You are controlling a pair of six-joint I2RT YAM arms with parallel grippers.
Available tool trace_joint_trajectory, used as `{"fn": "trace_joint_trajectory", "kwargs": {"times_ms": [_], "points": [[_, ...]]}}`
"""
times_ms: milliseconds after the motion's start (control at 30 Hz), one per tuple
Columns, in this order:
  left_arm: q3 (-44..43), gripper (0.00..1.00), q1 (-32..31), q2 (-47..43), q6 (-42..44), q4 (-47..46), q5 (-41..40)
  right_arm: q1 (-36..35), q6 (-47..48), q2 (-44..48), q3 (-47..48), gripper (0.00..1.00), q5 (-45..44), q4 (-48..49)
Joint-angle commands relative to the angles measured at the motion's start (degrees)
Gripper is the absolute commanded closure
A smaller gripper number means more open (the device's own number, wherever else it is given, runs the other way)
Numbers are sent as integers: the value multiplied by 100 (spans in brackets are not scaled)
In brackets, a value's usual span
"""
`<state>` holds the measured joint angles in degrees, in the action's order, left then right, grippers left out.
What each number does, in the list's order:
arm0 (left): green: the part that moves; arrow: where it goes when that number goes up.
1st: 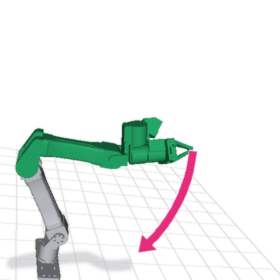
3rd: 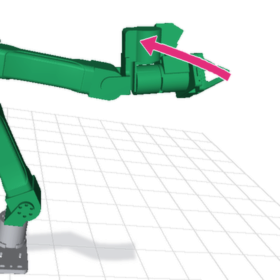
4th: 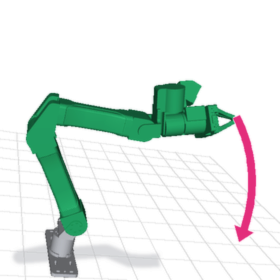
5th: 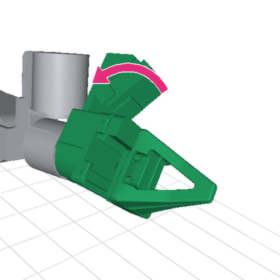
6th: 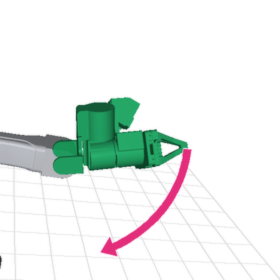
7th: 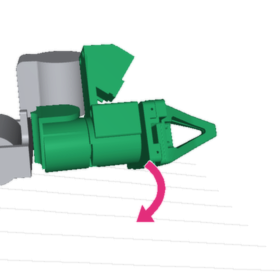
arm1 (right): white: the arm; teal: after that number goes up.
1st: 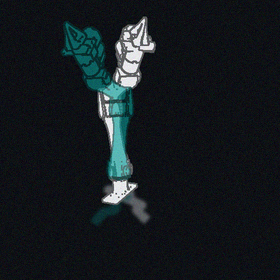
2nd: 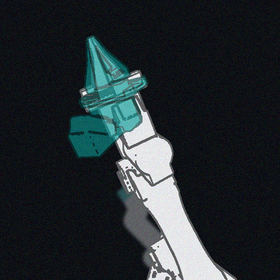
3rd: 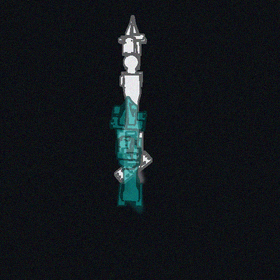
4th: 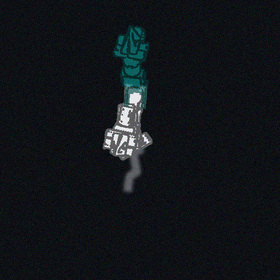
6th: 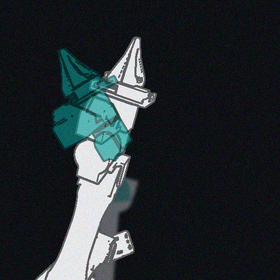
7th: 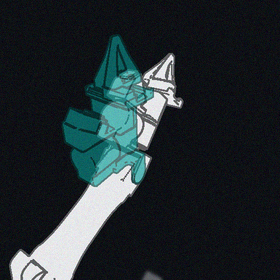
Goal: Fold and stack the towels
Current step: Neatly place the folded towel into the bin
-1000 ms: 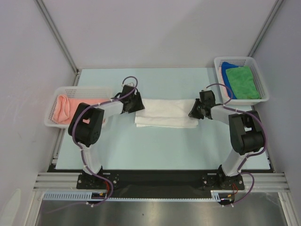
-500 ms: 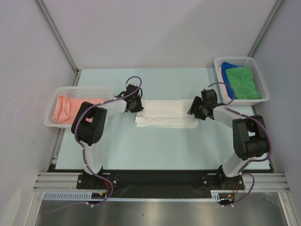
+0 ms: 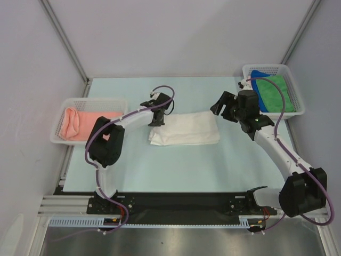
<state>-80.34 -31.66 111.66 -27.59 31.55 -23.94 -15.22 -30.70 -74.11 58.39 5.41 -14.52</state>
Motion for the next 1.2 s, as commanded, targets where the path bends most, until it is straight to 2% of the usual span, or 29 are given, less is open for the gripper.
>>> {"fn": "trace_joint_trajectory", "kwargs": {"times_ms": [0,233,400,633,767,833,933,1167], "points": [[-430,100,-130,-118,228,685,-1006,-33,169,317,252,25,30,-279],[-984,100,-156,-451,448,1502,-2245,-287,117,686,-20,25,92,-235],[-1055,100,-77,-881,711,1714,-3097,-701,108,906,-319,25,-40,-156],[-888,100,414,-1725,1274,1539,-3468,-815,125,916,-328,25,21,-147],[-169,100,914,-2252,1809,924,-3450,-912,108,819,-293,25,39,-77],[139,100,1065,-2437,1959,337,-3520,-956,99,793,-276,25,30,-51],[1122,100,1468,-2833,2670,-841,-3521,-991,29,792,-302,26,48,45],[1845,100,2155,-3097,3154,-2186,-3530,-1062,28,757,-416,25,101,231]]}}
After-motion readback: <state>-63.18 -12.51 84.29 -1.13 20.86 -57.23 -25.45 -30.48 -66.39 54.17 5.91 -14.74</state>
